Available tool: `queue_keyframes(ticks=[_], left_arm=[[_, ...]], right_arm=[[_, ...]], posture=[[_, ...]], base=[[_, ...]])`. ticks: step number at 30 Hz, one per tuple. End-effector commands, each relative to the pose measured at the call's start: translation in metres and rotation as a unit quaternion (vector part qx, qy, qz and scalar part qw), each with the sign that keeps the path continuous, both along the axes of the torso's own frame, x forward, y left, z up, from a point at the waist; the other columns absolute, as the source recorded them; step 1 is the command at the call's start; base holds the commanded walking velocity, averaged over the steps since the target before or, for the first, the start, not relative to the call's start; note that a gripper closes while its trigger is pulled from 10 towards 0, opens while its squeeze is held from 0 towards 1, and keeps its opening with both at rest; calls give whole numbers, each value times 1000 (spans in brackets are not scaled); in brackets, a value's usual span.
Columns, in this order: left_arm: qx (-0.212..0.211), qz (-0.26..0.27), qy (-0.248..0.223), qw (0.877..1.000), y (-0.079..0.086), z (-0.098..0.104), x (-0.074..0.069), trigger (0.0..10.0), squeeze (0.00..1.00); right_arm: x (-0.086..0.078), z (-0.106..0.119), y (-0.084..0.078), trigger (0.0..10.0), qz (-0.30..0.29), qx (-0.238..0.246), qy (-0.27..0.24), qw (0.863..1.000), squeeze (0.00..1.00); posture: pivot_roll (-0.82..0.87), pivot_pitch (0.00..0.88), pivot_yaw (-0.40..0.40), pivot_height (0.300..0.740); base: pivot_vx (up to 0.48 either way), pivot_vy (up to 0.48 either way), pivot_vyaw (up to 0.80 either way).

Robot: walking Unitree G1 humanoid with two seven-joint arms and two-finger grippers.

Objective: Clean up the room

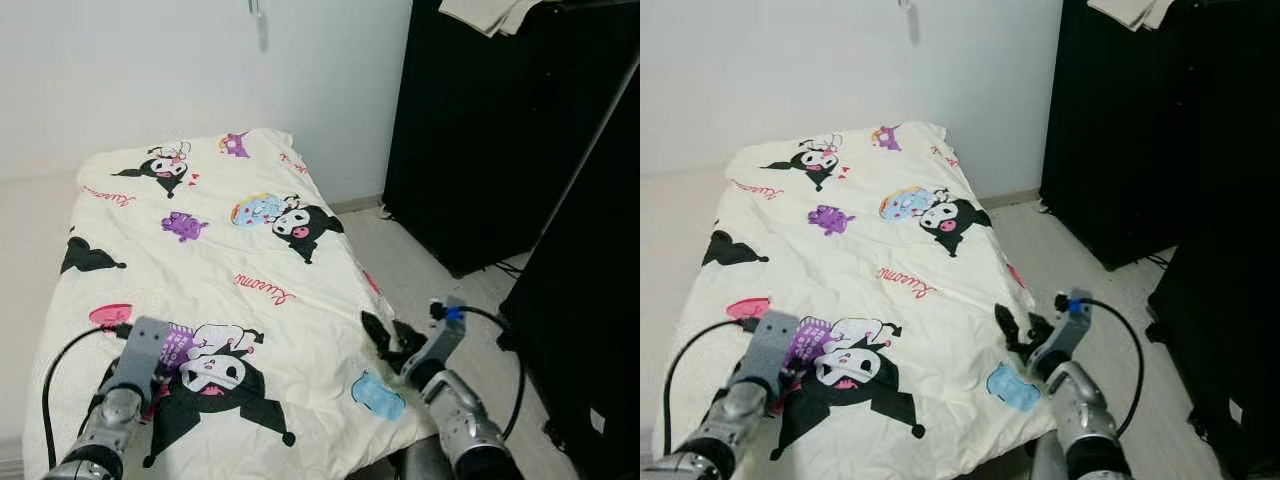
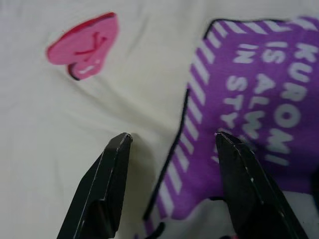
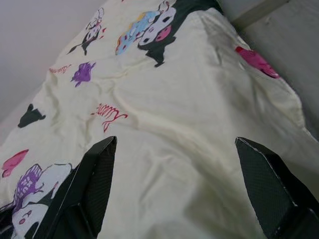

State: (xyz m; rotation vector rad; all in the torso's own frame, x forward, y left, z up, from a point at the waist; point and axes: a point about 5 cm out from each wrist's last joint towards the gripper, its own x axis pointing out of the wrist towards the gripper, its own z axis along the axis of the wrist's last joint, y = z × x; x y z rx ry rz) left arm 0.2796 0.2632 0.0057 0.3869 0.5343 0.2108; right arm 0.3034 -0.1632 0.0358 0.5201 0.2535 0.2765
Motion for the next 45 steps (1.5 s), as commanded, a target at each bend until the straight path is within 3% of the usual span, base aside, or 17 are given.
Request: queue_keyframes(ticks=[1, 2, 3, 5, 6, 8, 19, 26, 35, 45], left_arm=[[-2, 8, 6, 1000, 5, 0, -2, 10000, 0], [-2, 8, 6, 1000, 5, 0, -2, 10000, 0], [-51, 39, 10, 998, 2, -8, -8, 10000, 0], [-26, -13, 80, 996, -16, -33, -28, 10000, 0], [-26, -13, 80, 996, -16, -33, -28, 10000, 0], [15, -59, 119, 991, -22, -44, -40, 10000, 0], [32, -61, 168, 983, -8, -59, -70, 10000, 0], [40, -63, 173, 982, -6, -61, -76, 10000, 0], [45, -56, 163, 984, 0, -57, -72, 10000, 0], [46, -52, 178, 982, 0, -61, -79, 10000, 0]], right_arm=[[-1, -2, 2, 10000, 0, 0, 3, 1000, 0], [-1, -2, 2, 10000, 0, 0, 3, 1000, 0], [-4, -8, 5, 10000, 0, -3, 15, 1000, 0], [-17, -24, 29, 10000, 31, 0, 42, 999, 0], [-17, -24, 29, 10000, 31, 0, 42, 999, 0], [-21, -29, 37, 10000, 39, -3, 49, 998, 0], [-26, -37, 30, 10000, 25, -49, 61, 997, 0], [-26, -42, 24, 10000, 6, -86, 83, 993, 0], [-30, -52, 10, 10000, -22, -137, 131, 982, 0], [-38, -62, 10, 10000, -10, -152, 164, 975, 0]], posture=[[44, 0, 37, 501], [44, 0, 37, 501], [45, 0, 36, 506], [33, 0, 44, 516], [33, 0, 44, 516], [25, 0, 47, 525], [27, 0, 43, 578], [36, 0, 35, 611], [38, 0, 33, 645], [24, 0, 36, 678]], base=[[0, 0, 0], [0, 0, 0], [0, 0, 0], [0, 0, 0], [0, 0, 0], [0, 0, 0], [0, 0, 0], [0, 0, 0], [0, 0, 0], [0, 0, 0]])
